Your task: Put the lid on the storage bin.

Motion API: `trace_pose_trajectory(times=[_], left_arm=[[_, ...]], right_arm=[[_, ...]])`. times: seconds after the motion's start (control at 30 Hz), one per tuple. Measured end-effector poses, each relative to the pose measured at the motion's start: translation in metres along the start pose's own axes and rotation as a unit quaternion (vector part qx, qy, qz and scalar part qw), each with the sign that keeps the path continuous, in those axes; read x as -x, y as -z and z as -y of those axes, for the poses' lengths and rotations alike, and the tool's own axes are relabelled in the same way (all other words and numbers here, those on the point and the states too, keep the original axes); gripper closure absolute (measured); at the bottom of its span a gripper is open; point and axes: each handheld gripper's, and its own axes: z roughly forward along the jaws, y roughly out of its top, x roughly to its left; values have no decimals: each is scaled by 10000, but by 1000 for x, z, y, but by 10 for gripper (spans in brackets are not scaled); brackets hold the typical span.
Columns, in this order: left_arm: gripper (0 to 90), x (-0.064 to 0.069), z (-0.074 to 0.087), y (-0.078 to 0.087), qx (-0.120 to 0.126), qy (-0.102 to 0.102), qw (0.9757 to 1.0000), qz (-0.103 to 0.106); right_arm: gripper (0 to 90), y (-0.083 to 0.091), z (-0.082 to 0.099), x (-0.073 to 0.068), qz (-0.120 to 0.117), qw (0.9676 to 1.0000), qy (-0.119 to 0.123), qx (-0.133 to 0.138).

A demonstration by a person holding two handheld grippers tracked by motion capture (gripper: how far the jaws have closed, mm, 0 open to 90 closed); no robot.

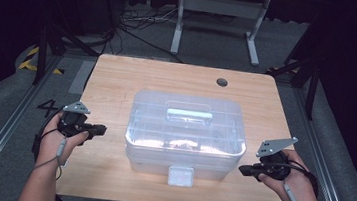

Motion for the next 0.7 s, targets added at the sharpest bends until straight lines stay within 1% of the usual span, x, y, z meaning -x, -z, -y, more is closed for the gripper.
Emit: trace_pose_trajectory(times=[0.03, 0.1, 0.13, 0.23, 0.27, 0.3, 0.37, 0.4, 0.5, 0.53, 0.6, 0.7], left_arm=[[839, 1, 0, 1, 25, 19, 10000, -28], [834, 3, 1, 4, 76, -22, 10000, -23], [834, 4, 1, 5, 82, 2, 10000, -20], [826, 7, 3, 8, 134, -29, 9999, -6], [822, 7, 3, 8, 134, -29, 9999, -6], [823, 8, 3, 9, 142, -31, 9999, 0], [823, 9, 5, 11, 205, -21, 9998, -37], [822, 9, 5, 12, 198, -31, 9998, -3], [822, 10, 5, 13, 254, -47, 9997, -46], [823, 10, 5, 13, 263, -36, 9996, -52], [822, 10, 5, 13, 274, -50, 9996, -57], [821, 11, 5, 11, 264, -18, 9996, -38]], right_arm=[[900, 2, 0, 0, 4, 10000, 8, 30], [900, 6, -1, 1, 1, 9999, 15, 107], [900, 8, -1, 2, 9, 9999, 11, 140], [900, 14, -3, 4, 34, 9997, 30, 254], [900, 14, -3, 4, 34, 9997, 30, 254], [900, 19, -3, 6, 46, 9993, 24, 369], [900, 21, -3, 6, 59, 9991, 9, 410], [900, 24, -4, 7, 77, 9989, 6, 461], [900, 29, -3, 10, 147, 9979, -23, 629], [900, 30, -3, 11, 159, 9975, -67, 681], [900, 30, -3, 12, 174, 9973, -57, 709], [900, 33, -2, 16, 297, 9953, -169, 903]])
